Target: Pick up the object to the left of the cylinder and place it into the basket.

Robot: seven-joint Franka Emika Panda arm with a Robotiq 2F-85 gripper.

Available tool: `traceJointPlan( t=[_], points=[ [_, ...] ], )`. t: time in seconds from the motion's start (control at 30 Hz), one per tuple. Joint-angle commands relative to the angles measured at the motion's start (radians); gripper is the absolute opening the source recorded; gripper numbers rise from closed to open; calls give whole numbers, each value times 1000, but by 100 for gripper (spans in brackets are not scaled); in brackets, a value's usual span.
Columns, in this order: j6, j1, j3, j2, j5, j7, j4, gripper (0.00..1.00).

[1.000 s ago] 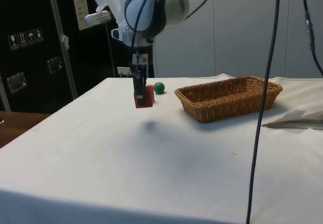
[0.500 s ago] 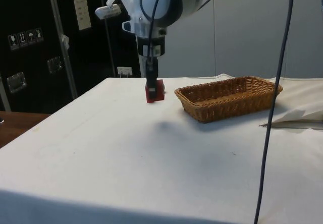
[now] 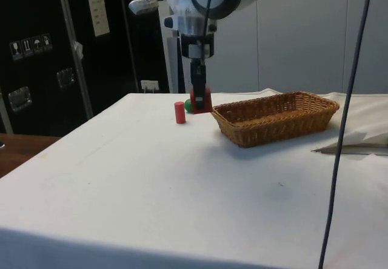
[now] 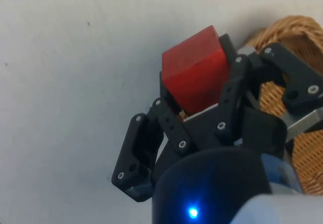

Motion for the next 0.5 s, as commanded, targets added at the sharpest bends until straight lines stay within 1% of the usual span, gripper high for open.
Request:
traceJointPlan(
  t=[0.0,0.03,0.1,0.23,0.27,0.3,0.33,0.47],
  points=[
    [0,0,-3,-9,-7,-1,-7,2],
    [16,1,-18,-28,-42,5,-30,2],
    [16,1,-24,-45,-56,4,-44,2],
    [15,-4,-36,-84,-85,-4,-76,2],
    [15,-6,-39,-92,-90,-8,-83,2],
    [0,-4,-32,-88,-69,-11,-74,2],
    [15,-7,-42,-98,-94,-12,-88,2],
    [16,-11,-55,-120,-101,-38,-110,2]
  ],
)
